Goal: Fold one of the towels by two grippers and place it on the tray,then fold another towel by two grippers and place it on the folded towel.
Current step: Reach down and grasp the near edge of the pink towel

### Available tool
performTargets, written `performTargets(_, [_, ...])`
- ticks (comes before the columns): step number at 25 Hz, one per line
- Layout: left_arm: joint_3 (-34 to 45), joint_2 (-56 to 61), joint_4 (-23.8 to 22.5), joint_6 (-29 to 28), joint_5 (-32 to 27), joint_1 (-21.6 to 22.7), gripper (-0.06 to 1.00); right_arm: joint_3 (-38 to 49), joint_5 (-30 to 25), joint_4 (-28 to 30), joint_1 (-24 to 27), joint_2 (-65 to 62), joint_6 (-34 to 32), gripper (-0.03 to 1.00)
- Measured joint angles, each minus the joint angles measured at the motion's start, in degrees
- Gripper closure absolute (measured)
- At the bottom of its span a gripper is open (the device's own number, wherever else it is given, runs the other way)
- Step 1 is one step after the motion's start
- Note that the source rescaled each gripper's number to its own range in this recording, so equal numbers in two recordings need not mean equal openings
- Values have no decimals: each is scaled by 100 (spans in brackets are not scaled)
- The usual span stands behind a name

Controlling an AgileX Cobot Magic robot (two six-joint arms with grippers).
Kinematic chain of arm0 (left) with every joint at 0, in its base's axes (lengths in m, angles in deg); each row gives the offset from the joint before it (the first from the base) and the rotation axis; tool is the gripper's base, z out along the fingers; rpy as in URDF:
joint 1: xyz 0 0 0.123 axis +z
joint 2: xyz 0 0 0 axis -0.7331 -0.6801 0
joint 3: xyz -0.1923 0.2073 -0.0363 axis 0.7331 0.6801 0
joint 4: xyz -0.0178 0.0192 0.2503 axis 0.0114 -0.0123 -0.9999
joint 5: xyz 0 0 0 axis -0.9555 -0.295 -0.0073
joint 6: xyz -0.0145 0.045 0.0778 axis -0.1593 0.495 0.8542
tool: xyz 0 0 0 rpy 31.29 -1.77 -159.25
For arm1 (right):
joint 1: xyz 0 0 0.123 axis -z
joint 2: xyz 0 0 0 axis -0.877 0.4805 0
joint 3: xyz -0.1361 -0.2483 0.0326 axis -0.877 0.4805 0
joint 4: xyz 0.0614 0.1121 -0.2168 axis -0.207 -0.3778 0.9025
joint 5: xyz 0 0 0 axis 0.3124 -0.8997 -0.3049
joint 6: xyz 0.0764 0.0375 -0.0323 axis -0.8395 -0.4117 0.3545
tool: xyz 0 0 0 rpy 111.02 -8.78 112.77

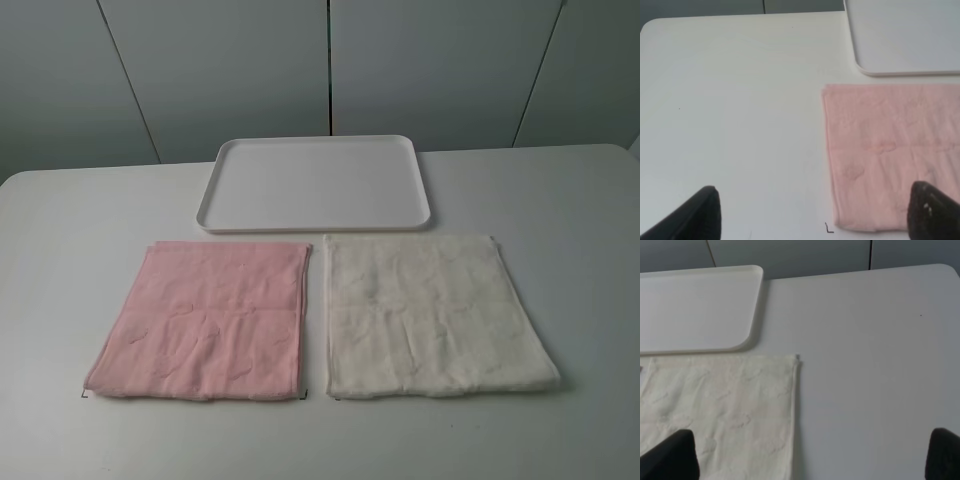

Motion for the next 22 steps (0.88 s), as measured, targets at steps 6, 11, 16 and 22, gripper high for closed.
performTargets(6, [0,0,0,0,0,0,-2,0,0,0,0,0,0,-1])
performTargets(11, [0,0,0,37,0,0,-2,0,0,0,0,0,0,-1])
performTargets(16, [0,0,0,37,0,0,-2,0,0,0,0,0,0,-1])
performTargets(22, [0,0,0,37,0,0,-2,0,0,0,0,0,0,-1])
